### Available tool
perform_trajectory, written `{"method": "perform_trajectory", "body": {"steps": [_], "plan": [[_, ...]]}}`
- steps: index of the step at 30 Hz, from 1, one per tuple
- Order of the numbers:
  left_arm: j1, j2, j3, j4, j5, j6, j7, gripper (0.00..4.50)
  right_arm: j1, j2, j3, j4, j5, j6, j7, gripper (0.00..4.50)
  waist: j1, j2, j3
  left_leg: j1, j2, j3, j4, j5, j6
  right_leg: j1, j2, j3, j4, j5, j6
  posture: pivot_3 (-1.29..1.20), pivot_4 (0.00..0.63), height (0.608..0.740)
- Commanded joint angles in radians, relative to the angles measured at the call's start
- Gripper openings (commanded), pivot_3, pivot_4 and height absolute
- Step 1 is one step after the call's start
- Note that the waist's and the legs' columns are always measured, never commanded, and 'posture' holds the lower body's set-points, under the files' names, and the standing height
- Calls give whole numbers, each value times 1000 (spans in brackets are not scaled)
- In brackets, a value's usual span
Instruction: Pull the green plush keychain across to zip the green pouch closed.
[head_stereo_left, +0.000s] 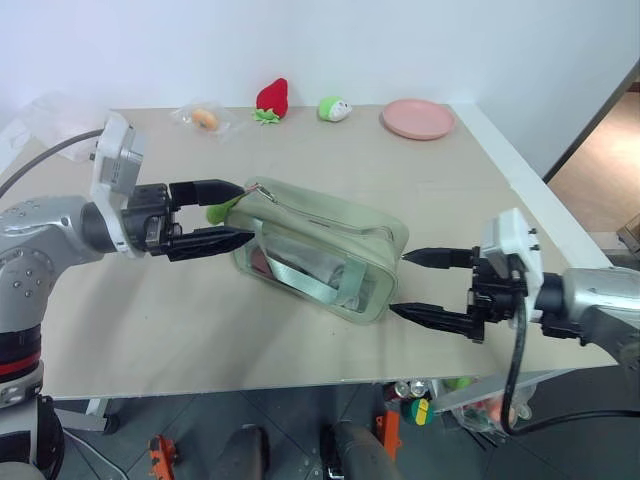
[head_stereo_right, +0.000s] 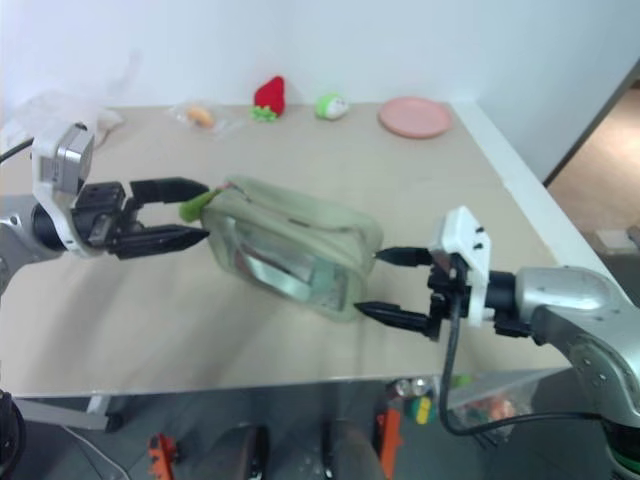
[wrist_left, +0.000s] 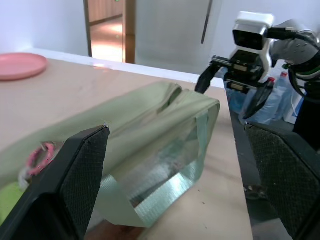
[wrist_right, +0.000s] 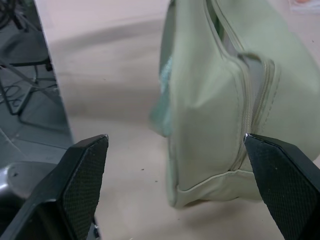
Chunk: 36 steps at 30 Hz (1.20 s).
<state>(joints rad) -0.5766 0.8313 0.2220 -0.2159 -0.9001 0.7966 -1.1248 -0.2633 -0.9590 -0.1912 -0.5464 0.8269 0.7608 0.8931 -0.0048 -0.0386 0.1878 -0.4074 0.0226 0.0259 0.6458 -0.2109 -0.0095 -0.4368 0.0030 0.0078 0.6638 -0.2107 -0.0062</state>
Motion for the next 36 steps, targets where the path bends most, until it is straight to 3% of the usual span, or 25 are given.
{"method": "perform_trajectory", "body": {"steps": [1, 6, 20, 27, 36], "plan": [[-2, -12, 8, -9, -10, -21, -7, 4500, -69, 28, 29, 32, -28, -42, 10, 4484, 0, 0, 0, -1, 0, 0, 1, 0, 0, 0, 0, 0, 0, 0, 0, 0, 150, 740], [36, -28, 15, -36, -19, -41, -13, 4500, -120, 88, 105, 74, -80, -81, 24, 4484, -3, 0, 0, -1, 0, 0, 1, 0, 0, 0, 1, 2, 0, 0, 1, 0, 150, 740], [110, -51, 79, -66, -56, -123, -5, 4500, -120, 120, 138, 148, -109, -130, 148, 33, -13, 0, 0, -1, 2, 0, 6, 0, 0, 1, 4, 6, 0, 2, 1, 0, 150, 740], [34, -38, 276, 86, -228, -67, 85, 4500, -196, 103, 220, 228, -195, -203, 277, 33, -15, 0, 0, -1, 5, 0, 7, 0, 0, 1, 8, 8, 0, 3, 1, 0, 150, 740], [100, 22, 360, 174, -236, -21, 103, 4500, -446, 160, 357, 498, -330, -347, 497, 33, -21, 0, 0, 0, 7, 2, 6, 0, 0, -1, 10, 8, 1, 6, -2, 0, 150, 740]]}}
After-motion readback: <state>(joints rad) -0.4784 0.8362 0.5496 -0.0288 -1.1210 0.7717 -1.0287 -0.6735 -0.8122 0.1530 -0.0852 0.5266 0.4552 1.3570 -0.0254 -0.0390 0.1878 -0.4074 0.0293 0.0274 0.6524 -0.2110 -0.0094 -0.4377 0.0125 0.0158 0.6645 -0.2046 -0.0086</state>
